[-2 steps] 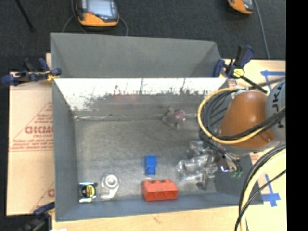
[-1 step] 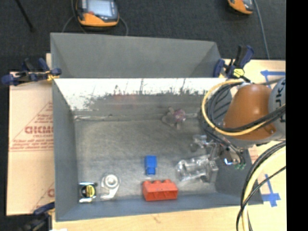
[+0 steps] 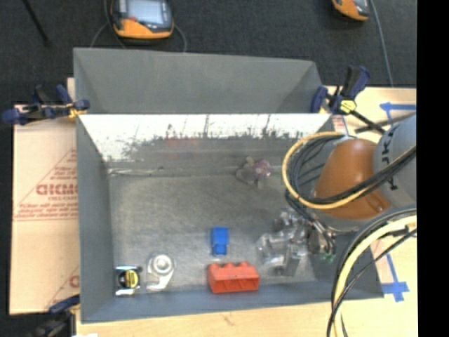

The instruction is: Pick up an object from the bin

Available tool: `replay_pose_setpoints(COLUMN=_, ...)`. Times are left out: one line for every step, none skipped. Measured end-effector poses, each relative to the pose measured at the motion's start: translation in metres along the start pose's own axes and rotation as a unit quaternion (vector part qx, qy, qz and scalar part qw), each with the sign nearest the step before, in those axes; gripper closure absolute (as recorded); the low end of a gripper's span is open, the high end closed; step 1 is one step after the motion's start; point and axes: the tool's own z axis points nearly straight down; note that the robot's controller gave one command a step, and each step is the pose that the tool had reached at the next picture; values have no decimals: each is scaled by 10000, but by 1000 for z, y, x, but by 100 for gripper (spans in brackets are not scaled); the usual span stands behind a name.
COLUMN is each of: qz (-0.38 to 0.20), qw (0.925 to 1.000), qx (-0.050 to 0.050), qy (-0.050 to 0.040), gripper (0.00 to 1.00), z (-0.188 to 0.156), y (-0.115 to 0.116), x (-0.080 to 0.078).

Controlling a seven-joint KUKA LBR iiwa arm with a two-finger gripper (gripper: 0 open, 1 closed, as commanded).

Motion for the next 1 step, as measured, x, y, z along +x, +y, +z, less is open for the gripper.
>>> replay_pose_setpoints(qz=-18, qw=10000, qx=4, qy=-19, gripper=0, z=-1, y=-1, x=-2)
